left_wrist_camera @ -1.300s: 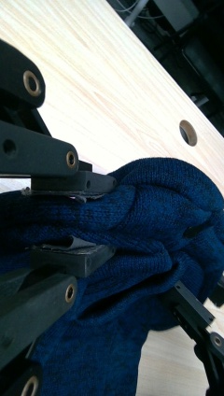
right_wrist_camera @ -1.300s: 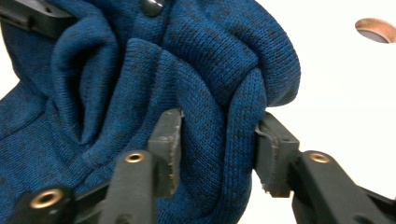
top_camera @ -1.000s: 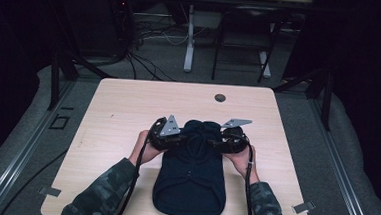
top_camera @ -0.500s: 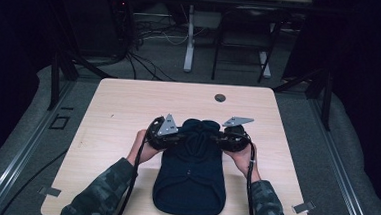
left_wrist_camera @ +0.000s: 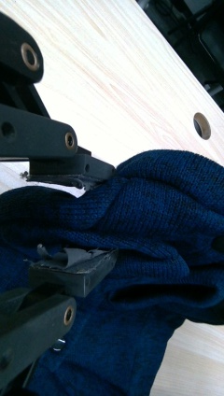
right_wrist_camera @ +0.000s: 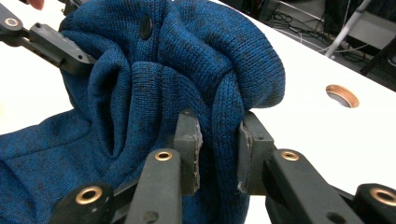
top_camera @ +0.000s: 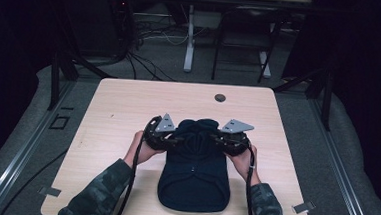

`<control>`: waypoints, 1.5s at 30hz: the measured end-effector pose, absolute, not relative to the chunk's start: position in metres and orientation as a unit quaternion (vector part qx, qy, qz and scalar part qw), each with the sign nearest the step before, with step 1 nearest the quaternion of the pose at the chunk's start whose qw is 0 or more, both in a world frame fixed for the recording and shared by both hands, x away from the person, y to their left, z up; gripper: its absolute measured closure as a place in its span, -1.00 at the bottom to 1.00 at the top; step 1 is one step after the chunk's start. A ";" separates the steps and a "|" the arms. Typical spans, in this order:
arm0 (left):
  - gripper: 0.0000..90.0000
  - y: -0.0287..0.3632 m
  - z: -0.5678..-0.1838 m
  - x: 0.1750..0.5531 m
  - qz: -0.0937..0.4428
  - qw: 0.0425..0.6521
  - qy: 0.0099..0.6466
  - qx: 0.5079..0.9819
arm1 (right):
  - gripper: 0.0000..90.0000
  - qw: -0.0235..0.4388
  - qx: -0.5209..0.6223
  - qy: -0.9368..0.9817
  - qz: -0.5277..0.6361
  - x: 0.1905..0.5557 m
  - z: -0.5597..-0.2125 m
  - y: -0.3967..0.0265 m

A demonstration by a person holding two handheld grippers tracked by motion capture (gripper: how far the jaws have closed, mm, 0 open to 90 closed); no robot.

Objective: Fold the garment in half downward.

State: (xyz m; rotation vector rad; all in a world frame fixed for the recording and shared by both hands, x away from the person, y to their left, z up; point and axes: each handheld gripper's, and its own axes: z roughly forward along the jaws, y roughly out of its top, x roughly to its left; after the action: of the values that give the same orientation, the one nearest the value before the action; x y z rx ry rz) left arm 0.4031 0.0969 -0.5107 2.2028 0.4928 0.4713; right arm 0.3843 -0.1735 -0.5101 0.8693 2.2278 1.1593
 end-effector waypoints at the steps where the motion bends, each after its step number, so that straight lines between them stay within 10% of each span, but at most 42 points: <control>1: 0.42 0.097 -0.510 0.403 0.189 0.407 0.195 0.872 | 0.61 0.240 0.316 0.815 0.422 0.383 -0.510 -0.174; 32: 0.55 0.096 -0.506 0.370 0.278 0.406 0.130 0.861 | 0.40 0.190 0.316 0.825 0.428 0.363 -0.513 -0.184; 45: 0.55 0.101 -0.510 0.362 0.280 0.415 0.110 0.859 | -0.21 0.149 0.347 0.819 0.432 0.364 -0.515 -0.192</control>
State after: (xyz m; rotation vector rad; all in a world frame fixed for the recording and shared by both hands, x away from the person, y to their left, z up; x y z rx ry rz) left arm 0.3625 0.1009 -0.5099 2.1570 0.2754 0.7042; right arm 0.3636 -0.1924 -0.5149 0.9963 2.3553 1.2408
